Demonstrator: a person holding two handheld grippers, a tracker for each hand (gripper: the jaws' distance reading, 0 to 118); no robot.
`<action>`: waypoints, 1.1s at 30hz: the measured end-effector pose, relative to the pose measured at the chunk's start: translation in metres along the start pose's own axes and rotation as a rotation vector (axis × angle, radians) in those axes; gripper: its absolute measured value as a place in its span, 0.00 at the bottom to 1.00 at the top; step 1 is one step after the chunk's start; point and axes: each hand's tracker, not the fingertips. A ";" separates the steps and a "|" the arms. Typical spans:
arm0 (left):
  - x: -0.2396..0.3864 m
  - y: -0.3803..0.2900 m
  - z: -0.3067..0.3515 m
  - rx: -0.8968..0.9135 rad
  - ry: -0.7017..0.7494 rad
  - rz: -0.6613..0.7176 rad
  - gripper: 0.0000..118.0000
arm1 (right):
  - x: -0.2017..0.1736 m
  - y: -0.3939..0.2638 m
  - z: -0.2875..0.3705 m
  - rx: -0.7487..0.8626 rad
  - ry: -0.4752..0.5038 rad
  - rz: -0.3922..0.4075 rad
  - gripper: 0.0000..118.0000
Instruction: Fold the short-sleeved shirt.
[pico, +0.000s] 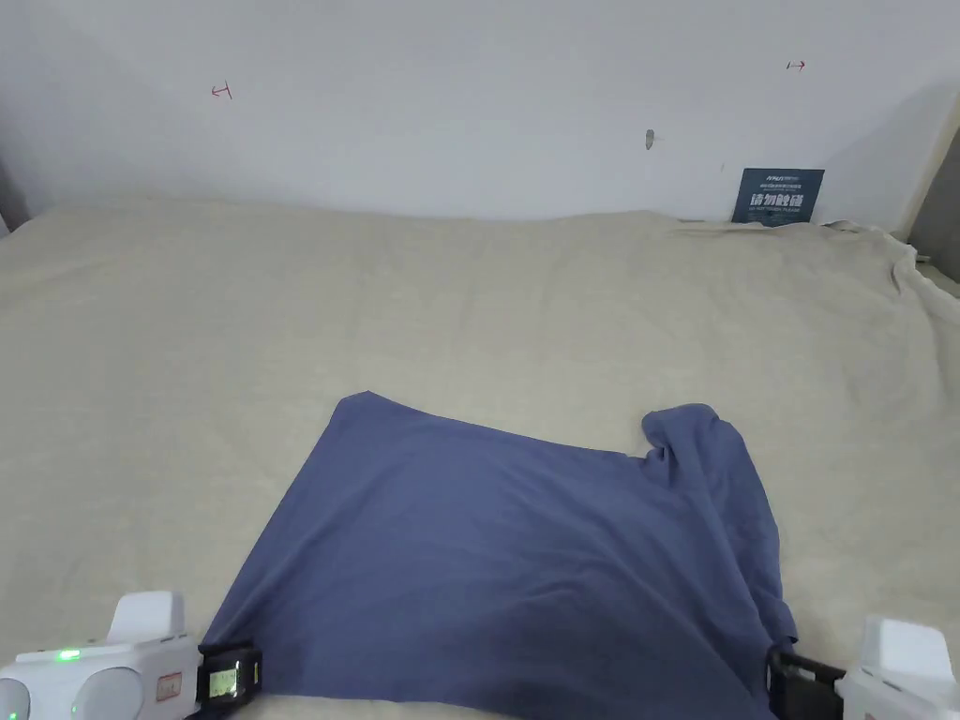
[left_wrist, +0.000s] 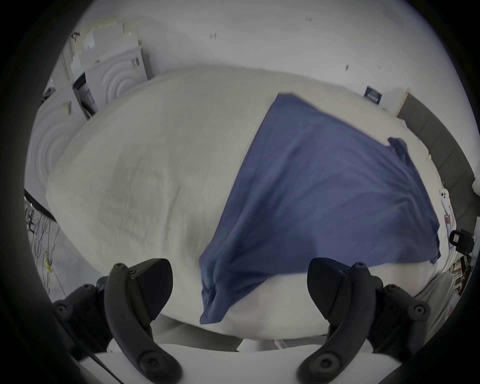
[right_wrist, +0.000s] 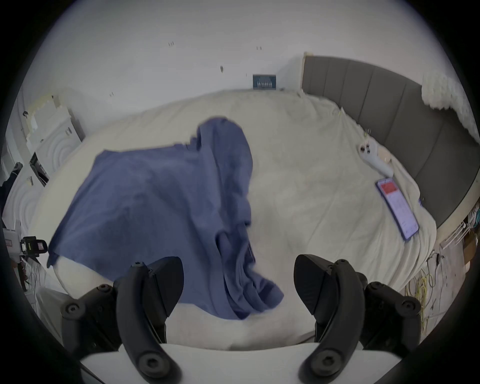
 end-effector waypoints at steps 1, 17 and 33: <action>0.006 0.007 0.009 0.032 -0.005 -0.006 0.92 | -0.001 0.007 0.008 0.033 0.005 0.002 0.77; 0.073 0.088 0.082 0.458 -0.057 -0.085 0.35 | -0.023 0.075 0.078 0.402 -0.018 0.098 0.39; 0.108 0.204 -0.024 0.330 -0.193 -0.181 0.00 | -0.024 0.115 0.033 0.419 -0.018 0.061 0.01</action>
